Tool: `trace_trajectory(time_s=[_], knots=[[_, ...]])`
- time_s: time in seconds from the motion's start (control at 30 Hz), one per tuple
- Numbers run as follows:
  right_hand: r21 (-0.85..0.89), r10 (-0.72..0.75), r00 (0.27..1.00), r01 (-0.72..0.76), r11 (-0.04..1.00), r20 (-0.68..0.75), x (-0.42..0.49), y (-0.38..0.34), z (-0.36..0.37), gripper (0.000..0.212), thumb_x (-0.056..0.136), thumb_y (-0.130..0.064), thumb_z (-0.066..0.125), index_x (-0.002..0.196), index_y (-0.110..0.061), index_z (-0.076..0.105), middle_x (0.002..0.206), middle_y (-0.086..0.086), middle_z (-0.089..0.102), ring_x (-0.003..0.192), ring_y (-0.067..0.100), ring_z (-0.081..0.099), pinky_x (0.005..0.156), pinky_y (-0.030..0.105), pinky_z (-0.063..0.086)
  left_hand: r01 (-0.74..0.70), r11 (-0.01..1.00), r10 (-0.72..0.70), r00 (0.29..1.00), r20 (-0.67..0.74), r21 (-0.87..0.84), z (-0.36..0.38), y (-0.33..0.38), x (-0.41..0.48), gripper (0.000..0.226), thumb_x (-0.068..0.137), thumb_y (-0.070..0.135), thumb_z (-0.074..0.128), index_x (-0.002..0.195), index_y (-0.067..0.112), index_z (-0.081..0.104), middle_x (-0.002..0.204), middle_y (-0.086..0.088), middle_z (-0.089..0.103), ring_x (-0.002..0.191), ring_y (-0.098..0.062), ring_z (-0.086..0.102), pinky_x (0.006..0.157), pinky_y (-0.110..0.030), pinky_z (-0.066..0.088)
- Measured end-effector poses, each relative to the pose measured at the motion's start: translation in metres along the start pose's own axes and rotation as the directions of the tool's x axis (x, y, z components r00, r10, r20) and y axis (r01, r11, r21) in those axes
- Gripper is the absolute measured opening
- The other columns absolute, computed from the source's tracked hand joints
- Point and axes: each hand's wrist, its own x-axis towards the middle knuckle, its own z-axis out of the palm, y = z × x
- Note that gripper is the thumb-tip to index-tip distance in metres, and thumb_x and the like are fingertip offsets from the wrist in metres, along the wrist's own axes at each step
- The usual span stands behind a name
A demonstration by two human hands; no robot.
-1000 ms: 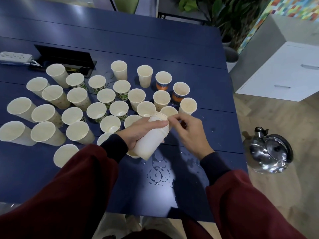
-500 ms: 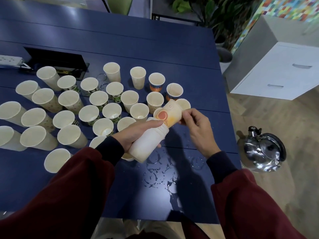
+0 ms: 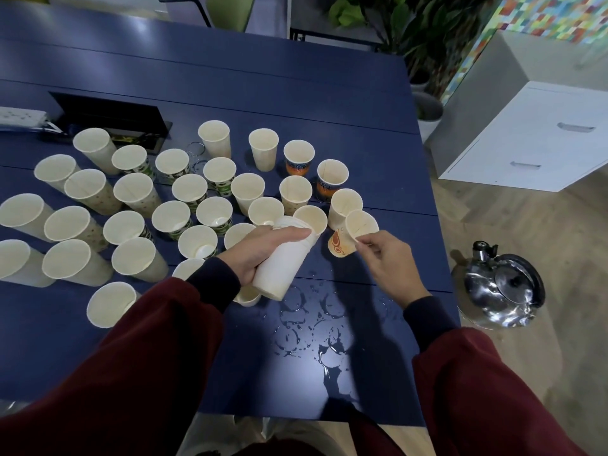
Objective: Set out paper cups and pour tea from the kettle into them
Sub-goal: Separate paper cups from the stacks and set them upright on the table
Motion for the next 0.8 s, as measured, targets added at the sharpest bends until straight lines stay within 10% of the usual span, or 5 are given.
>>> trace_trajectory(time_s=[0.23,0.43,0.8], knots=[[-0.127,0.092,0.969,-0.064,0.99,0.23,-0.006,-0.003,0.021,0.033,0.099,-0.018,0.061,0.128,-0.002,0.066,0.126,0.016,0.067,0.108,0.026,0.068,0.098,0.031,0.049,-0.043,0.997,0.043,0.999,0.005,-0.065,0.001,0.002,-0.006,0.071,0.073,0.051,0.083,0.129,0.017,0.056,0.104,-0.018,0.072,0.087,-0.033,0.069,0.096,-0.058,0.051],[-0.093,-0.001,0.994,0.012,0.996,0.113,-0.004,-0.013,0.022,0.033,0.097,-0.019,0.063,0.129,-0.007,0.065,0.128,0.012,0.065,0.097,0.023,0.067,0.093,0.038,0.052,-0.117,0.993,0.116,0.993,-0.025,-0.026,0.0,0.003,-0.014,0.058,0.08,0.039,0.079,0.129,0.017,0.057,0.102,-0.011,0.073,0.086,-0.024,0.068,0.074,-0.038,0.057],[0.242,-0.217,0.969,0.183,0.953,0.122,-0.002,-0.079,0.011,0.026,0.102,-0.023,0.059,0.078,-0.017,0.069,0.061,-0.011,0.057,0.057,0.007,0.048,0.058,0.024,0.04,-0.2,0.962,0.206,0.978,-0.015,0.184,0.012,-0.001,-0.019,0.044,0.077,0.021,0.084,0.116,0.02,0.062,0.097,0.001,0.075,0.085,-0.013,0.069,0.071,-0.027,0.053]])
